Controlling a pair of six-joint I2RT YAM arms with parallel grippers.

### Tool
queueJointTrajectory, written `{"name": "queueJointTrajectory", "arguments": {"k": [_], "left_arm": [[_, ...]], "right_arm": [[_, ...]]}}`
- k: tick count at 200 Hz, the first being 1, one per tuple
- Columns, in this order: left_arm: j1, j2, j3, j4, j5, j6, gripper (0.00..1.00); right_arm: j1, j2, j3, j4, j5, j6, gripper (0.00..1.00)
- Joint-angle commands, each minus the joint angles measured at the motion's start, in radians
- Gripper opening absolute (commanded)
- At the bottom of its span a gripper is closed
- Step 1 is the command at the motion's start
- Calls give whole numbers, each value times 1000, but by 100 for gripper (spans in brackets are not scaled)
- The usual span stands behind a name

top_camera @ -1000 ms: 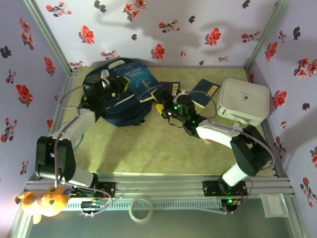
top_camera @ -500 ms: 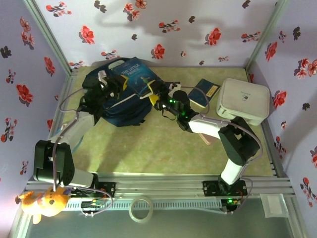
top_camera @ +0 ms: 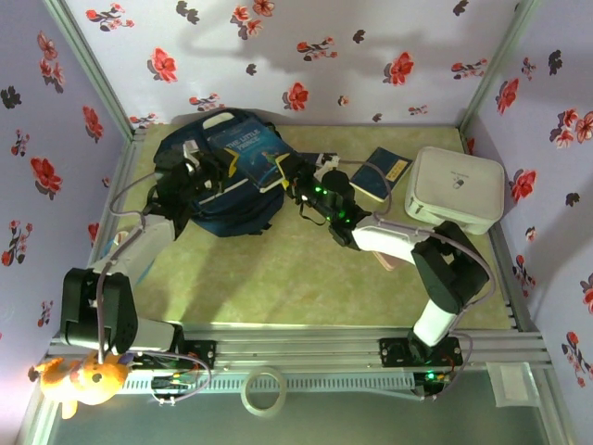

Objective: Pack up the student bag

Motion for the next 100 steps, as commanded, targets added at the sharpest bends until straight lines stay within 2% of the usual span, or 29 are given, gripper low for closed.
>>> {"name": "queueJointTrajectory", "arguments": {"k": [1, 18, 30, 47, 58, 70, 100], "left_arm": [[6, -49, -2, -19, 58, 72, 5], [6, -64, -7, -85, 78, 133, 11], [7, -79, -10, -140, 84, 191, 17], [8, -96, 6, -256, 88, 325, 30], [8, -97, 35, -388, 75, 435, 37], [9, -97, 65, -514, 46, 545, 46], [5, -90, 116, -733, -56, 796, 74]], "right_arm": [[12, -67, -7, -48, 39, -65, 31], [15, -91, -15, -115, 47, -95, 19], [17, -109, -25, -147, 56, -118, 16], [17, -135, -33, -195, 56, -141, 12], [17, -156, -34, -258, 65, -157, 11], [16, -184, -39, -304, 78, -183, 8], [12, -260, -68, -401, 129, -251, 5]]}}
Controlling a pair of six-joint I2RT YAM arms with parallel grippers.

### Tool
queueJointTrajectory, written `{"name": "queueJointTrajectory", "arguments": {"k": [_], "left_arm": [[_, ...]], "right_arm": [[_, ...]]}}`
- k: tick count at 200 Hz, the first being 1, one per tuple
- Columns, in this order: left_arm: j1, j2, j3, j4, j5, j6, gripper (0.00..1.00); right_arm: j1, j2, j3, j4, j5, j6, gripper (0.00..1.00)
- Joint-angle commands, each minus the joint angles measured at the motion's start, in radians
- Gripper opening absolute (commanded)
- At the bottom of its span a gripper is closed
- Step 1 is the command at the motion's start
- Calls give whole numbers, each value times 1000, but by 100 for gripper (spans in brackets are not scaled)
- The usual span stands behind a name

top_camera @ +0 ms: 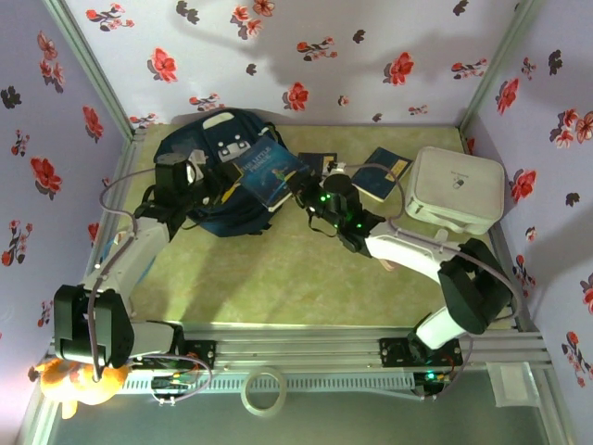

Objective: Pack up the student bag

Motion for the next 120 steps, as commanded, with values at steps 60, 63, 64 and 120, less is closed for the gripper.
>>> {"name": "queueJointTrajectory", "arguments": {"k": [60, 63, 64, 120], "left_arm": [[-98, 96, 196, -409, -367, 662, 95], [-102, 105, 203, -411, -380, 679, 95], [-104, 108, 206, -411, -384, 684, 94], [-192, 344, 406, -532, -543, 1005, 83]], "right_arm": [[-63, -204, -107, -152, 61, -164, 3], [-68, -207, -110, -153, 58, -171, 3], [-69, -209, -110, -153, 57, -173, 3], [-146, -244, -113, -236, 29, -276, 4]]}}
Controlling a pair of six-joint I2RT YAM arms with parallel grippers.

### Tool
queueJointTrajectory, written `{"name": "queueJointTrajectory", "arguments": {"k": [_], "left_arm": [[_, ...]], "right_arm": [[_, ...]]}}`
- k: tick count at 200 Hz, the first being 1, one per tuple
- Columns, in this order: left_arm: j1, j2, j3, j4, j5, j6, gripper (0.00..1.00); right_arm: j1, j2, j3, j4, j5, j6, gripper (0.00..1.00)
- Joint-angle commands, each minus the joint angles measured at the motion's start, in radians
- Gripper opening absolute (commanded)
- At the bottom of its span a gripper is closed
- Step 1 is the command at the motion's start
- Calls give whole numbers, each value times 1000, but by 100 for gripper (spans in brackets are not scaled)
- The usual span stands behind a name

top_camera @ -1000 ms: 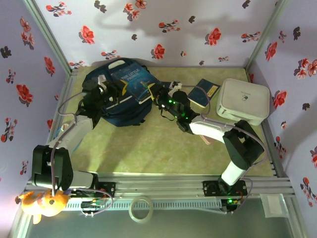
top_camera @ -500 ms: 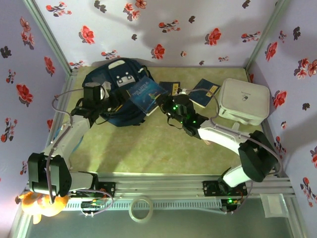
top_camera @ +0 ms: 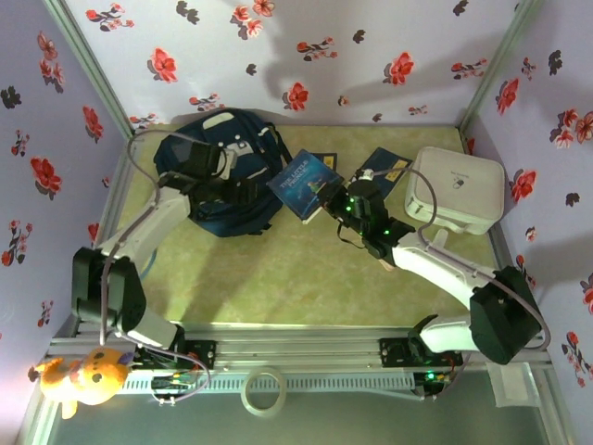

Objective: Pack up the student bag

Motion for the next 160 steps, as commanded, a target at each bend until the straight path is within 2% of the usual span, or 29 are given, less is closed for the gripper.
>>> {"name": "queueJointTrajectory", "arguments": {"k": [1, 20, 36, 63, 80, 110, 160], "left_arm": [[-40, 96, 101, -103, -111, 228, 82], [-58, 190, 206, -205, -117, 319, 67], [-66, 257, 293, -279, -113, 369, 60], [-77, 366, 408, -357, -122, 445, 55], [-79, 421, 446, -366, -167, 458, 53], [-82, 508, 508, -388, -182, 485, 50], [-85, 556, 504, -339, -275, 499, 45]], "right_arm": [[-37, -42, -1, 25, -15, -61, 4], [-68, -49, -15, 6, -25, -87, 4], [-89, -55, -22, -7, -34, -111, 4], [-115, -54, -11, -51, -50, -124, 4], [-125, -54, -13, -54, -59, -129, 4], [-130, -38, 2, -57, -47, -128, 5], [-131, -4, 31, -61, -46, -134, 6]]}}
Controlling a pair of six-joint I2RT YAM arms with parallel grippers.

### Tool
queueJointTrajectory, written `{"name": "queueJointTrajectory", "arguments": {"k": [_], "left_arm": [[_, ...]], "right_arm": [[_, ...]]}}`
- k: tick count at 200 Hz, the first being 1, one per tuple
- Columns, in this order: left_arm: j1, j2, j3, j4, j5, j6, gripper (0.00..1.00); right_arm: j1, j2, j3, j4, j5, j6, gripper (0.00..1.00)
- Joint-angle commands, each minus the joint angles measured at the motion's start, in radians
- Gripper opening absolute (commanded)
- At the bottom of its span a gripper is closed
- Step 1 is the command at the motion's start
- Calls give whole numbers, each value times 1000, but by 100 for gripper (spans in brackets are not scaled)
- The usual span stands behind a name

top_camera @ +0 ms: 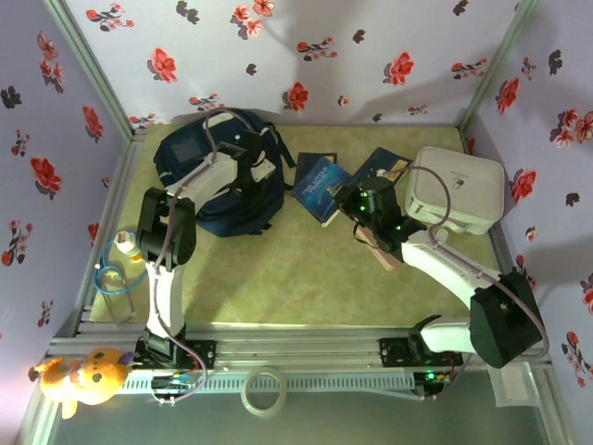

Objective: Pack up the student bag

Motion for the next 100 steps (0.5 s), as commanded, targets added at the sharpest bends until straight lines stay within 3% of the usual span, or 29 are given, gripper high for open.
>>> {"name": "queueJointTrajectory", "arguments": {"k": [1, 48, 85, 100], "left_arm": [[-7, 10, 20, -6, -61, 34, 45], [-8, 17, 4, 55, -164, 15, 28], [-8, -38, -12, 98, -168, 6, 0], [-7, -65, -11, 101, -166, -8, 0]], "right_arm": [[-10, 10, 51, 50, -1, -22, 6], [-10, 3, 46, 44, 12, -11, 6], [-10, -18, 44, 24, 42, -13, 6], [-10, -28, 40, 24, 52, -16, 6]]}}
